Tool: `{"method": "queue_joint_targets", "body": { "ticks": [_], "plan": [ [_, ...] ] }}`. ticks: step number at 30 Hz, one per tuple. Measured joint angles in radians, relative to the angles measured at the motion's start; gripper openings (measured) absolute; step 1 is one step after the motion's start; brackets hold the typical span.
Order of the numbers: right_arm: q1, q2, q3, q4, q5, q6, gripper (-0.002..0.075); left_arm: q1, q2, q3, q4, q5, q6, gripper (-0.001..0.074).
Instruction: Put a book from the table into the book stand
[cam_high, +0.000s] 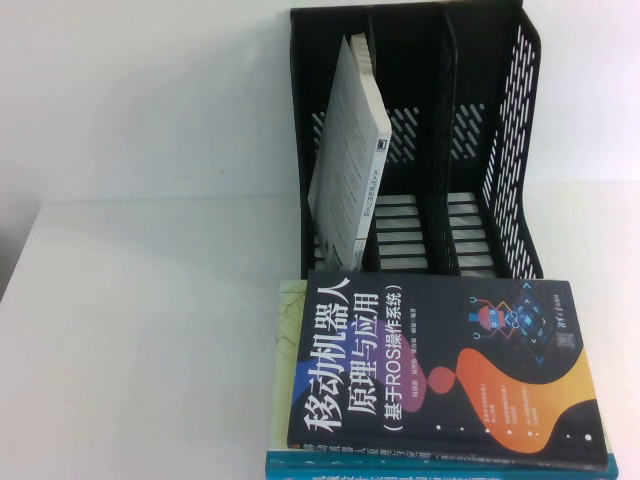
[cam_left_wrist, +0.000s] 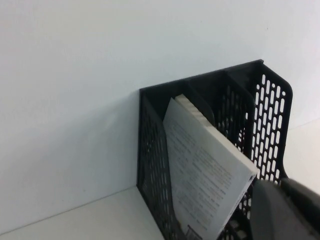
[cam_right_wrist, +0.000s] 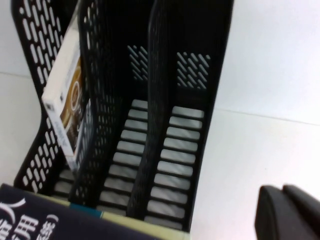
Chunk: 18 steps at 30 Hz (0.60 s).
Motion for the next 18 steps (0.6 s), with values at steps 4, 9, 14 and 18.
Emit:
{"method": "queue_joint_targets", "body": {
  "ticks": [4, 9, 14, 18],
  "plan": [
    [0.000, -0.184, 0.166, -0.016, -0.054, 0.026, -0.0002, 0.002, -0.202, 0.243, 0.014, -0.099, -0.027, 0.0001],
    [0.000, -0.434, 0.444, -0.023, -0.206, 0.075, -0.0002, 0.002, -0.424, 0.533, 0.014, -0.183, -0.058, 0.0001],
    [0.000, -0.682, 0.732, -0.023, -0.313, 0.097, -0.0002, 0.002, -0.639, 0.779, 0.028, -0.224, -0.116, 0.0001],
    [0.000, -0.775, 0.874, -0.031, -0.370, 0.097, -0.0002, 0.002, -0.754, 0.924, 0.050, -0.295, -0.142, 0.0000]
  ]
}}
